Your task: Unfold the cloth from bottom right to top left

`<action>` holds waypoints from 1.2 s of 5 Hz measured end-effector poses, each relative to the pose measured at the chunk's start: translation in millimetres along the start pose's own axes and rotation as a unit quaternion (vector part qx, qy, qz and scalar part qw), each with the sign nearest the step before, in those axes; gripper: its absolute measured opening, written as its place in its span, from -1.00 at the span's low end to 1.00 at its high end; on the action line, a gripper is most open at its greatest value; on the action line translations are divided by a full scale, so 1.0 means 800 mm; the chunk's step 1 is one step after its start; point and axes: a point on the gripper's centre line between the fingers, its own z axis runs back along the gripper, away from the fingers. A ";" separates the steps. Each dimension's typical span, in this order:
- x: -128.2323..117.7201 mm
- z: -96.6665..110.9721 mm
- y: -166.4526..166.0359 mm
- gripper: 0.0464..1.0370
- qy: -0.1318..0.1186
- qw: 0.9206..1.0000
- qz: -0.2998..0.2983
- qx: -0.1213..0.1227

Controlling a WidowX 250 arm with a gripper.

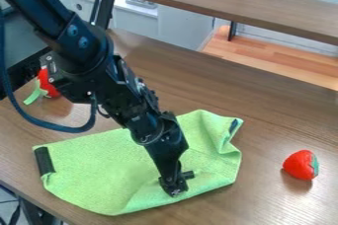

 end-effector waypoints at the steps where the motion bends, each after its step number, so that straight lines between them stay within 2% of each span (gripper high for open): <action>1: 0.000 0.002 -0.008 0.79 -0.004 1.000 -0.006 -0.006; 3: -0.005 0.000 -0.013 -0.31 -0.005 1.000 -0.005 -0.004; 4: -0.004 0.000 -0.013 -0.76 -0.008 1.000 -0.007 0.000; 5: -0.005 0.000 -0.015 -0.97 -0.009 1.000 -0.009 0.000; 6: -0.007 -0.001 -0.016 -0.99 -0.002 1.000 -0.012 -0.001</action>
